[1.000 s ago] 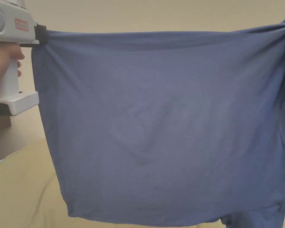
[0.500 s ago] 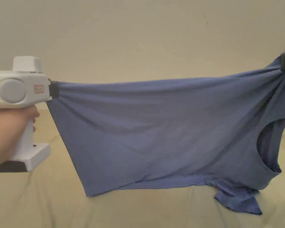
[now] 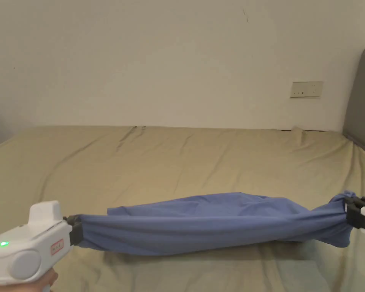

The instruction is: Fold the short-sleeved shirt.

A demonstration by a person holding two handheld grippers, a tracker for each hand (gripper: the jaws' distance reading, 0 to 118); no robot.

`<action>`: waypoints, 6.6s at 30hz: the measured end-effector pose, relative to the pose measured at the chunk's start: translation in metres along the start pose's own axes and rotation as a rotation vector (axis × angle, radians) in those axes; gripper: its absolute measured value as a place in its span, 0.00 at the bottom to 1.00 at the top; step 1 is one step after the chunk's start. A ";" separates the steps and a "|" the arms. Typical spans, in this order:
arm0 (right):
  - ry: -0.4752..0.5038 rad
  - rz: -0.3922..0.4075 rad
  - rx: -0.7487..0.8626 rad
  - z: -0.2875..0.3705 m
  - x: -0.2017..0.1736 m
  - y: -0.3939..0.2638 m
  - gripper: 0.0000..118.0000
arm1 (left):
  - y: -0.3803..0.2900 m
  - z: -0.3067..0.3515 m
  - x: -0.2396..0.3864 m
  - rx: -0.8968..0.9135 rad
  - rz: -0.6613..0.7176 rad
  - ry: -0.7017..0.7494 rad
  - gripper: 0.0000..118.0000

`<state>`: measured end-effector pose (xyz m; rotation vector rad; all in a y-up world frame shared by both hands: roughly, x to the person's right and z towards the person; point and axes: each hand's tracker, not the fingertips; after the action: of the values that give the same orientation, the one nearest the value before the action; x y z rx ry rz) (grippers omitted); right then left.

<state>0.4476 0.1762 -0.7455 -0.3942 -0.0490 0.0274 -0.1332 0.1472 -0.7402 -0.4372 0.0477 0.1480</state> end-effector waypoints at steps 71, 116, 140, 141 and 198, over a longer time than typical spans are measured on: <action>0.279 0.167 -0.165 0.332 -0.113 -0.212 0.02 | -0.220 0.241 -0.018 -0.378 -0.267 0.017 0.03; 0.120 0.160 -0.420 0.213 0.035 -0.128 0.05 | -0.106 0.222 -0.024 -0.319 -0.140 -0.126 0.02; -0.164 0.083 -0.415 0.039 0.032 -0.096 0.84 | -0.080 0.066 -0.045 -0.414 -0.157 0.069 0.99; -0.149 0.053 -0.334 0.057 0.034 -0.090 0.84 | -0.072 0.090 -0.044 -0.328 -0.148 0.046 0.98; 0.061 -0.166 -0.509 0.089 0.031 -0.192 0.04 | -0.119 0.140 0.001 -0.346 -0.109 0.001 0.02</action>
<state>0.4775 0.0337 -0.5885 -0.8986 -0.0275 -0.1645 -0.1119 0.1001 -0.5642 -0.7841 -0.0009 0.0482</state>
